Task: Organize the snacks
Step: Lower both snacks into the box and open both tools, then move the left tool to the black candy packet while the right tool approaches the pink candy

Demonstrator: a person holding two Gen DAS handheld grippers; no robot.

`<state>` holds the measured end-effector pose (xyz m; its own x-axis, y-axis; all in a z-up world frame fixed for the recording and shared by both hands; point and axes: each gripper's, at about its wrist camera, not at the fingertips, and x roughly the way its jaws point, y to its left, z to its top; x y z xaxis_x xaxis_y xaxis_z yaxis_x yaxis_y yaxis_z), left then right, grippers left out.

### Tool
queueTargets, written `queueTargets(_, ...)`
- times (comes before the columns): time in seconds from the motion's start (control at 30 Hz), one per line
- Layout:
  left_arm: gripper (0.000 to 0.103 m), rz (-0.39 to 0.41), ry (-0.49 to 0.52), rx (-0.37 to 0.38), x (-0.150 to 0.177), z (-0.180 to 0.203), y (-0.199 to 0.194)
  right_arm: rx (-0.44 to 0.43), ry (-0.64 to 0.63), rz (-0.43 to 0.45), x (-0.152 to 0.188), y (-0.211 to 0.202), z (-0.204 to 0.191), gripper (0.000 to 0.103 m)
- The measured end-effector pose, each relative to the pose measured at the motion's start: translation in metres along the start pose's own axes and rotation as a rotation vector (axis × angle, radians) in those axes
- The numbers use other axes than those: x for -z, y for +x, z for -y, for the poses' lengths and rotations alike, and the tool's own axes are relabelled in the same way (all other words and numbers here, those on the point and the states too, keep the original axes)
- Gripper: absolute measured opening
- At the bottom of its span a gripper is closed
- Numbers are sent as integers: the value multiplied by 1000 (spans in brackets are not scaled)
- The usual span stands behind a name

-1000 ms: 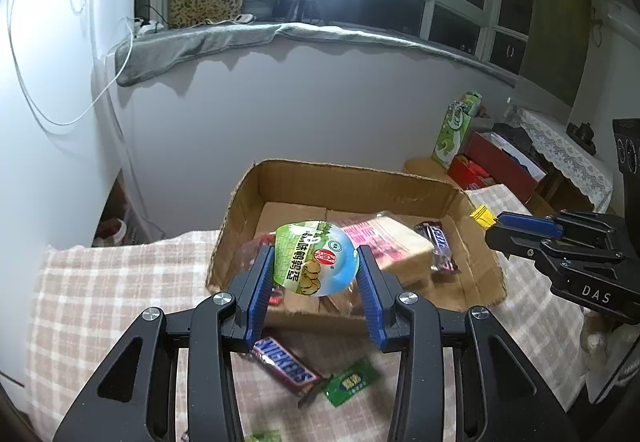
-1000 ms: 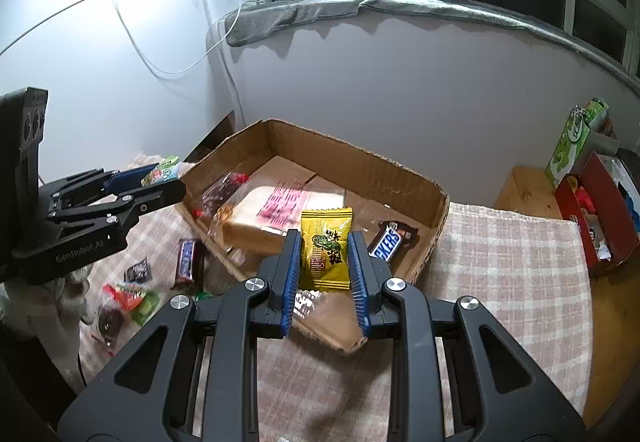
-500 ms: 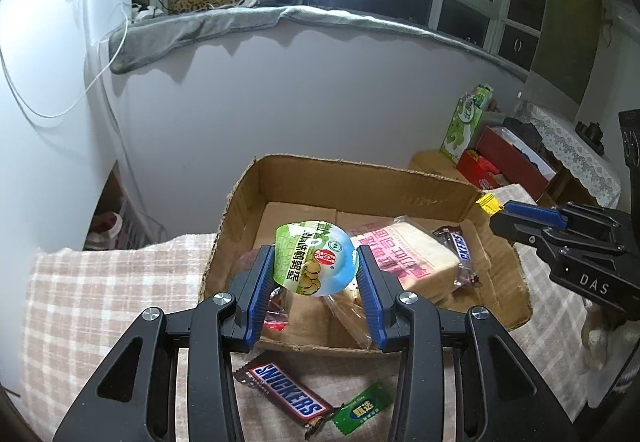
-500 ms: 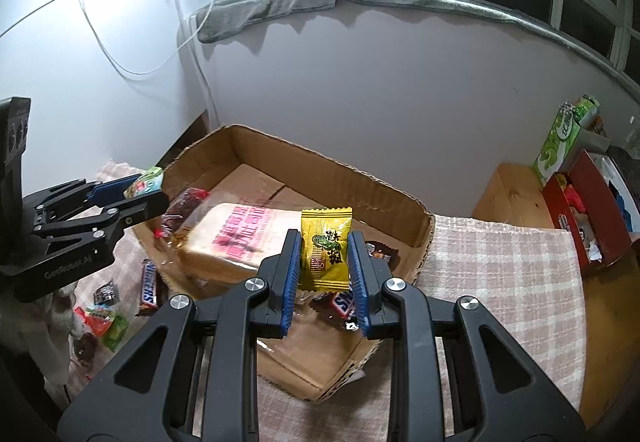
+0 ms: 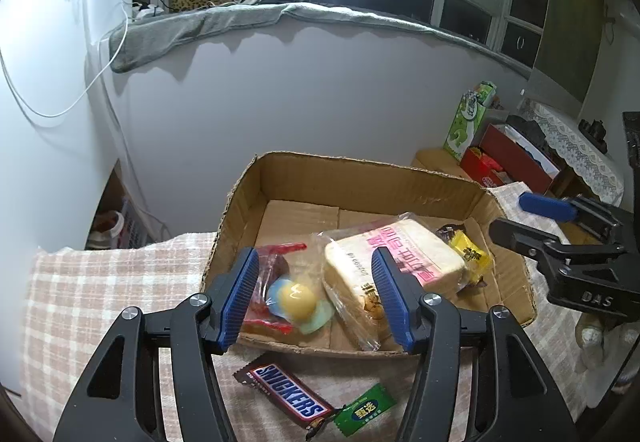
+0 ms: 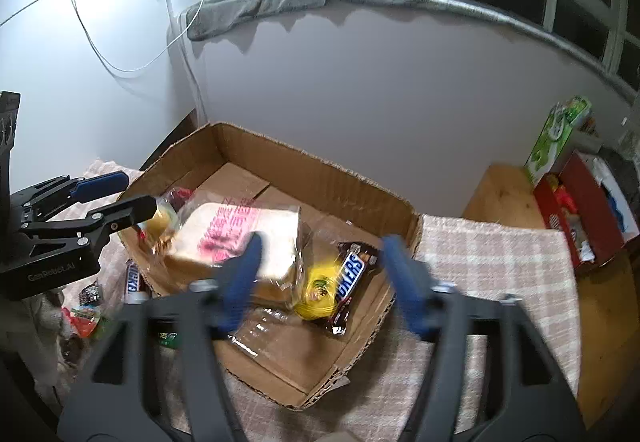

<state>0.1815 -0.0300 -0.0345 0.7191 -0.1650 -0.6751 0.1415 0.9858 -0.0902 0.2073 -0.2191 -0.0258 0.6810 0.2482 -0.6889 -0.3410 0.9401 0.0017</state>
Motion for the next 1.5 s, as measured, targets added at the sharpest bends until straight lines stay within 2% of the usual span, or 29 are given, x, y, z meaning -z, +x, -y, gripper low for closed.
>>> queueTargets(0.43, 58, 5, 8, -1, 2, 2, -3, 4, -13, 0, 1, -3, -3, 71)
queueTargets(1.03, 58, 25, -25, 5, 21, -11, -34, -25, -45, 9, 22, -26, -8, 71)
queueTargets(1.5, 58, 38, -59, -3, 61, -31, -71, -104, -92, -17, 61, -50, -30, 71)
